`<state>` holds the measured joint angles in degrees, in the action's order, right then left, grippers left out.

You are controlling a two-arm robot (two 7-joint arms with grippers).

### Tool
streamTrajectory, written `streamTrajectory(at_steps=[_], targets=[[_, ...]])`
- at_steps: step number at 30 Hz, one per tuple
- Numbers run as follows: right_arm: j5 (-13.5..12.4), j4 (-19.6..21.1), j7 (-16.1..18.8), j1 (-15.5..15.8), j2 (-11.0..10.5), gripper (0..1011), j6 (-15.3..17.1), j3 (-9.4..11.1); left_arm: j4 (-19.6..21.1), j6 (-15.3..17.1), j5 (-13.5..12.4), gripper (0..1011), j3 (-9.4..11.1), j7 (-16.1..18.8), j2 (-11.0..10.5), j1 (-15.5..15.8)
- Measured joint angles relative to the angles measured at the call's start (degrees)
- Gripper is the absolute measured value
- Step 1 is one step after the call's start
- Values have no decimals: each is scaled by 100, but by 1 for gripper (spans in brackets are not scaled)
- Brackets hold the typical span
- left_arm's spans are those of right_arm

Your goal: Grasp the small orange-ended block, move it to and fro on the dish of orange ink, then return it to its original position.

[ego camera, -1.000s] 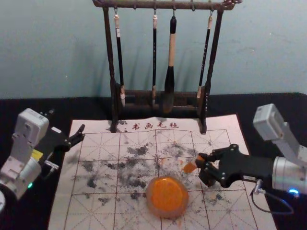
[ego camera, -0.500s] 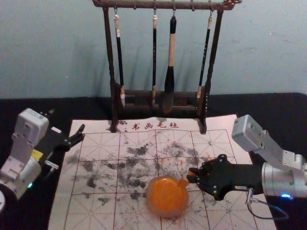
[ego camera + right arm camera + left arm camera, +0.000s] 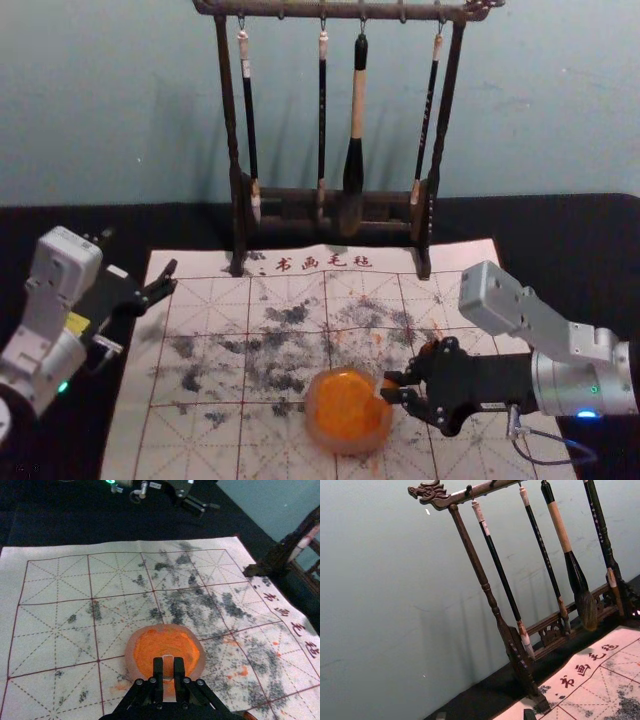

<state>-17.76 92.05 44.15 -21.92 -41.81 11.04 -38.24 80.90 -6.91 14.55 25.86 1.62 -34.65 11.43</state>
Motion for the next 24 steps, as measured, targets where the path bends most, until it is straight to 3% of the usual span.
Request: streamTrajectory(at_steps=[24], targets=[[234, -55, 216, -313, 194, 83, -73, -369, 0, 0, 0, 1001, 0, 0, 0, 0]])
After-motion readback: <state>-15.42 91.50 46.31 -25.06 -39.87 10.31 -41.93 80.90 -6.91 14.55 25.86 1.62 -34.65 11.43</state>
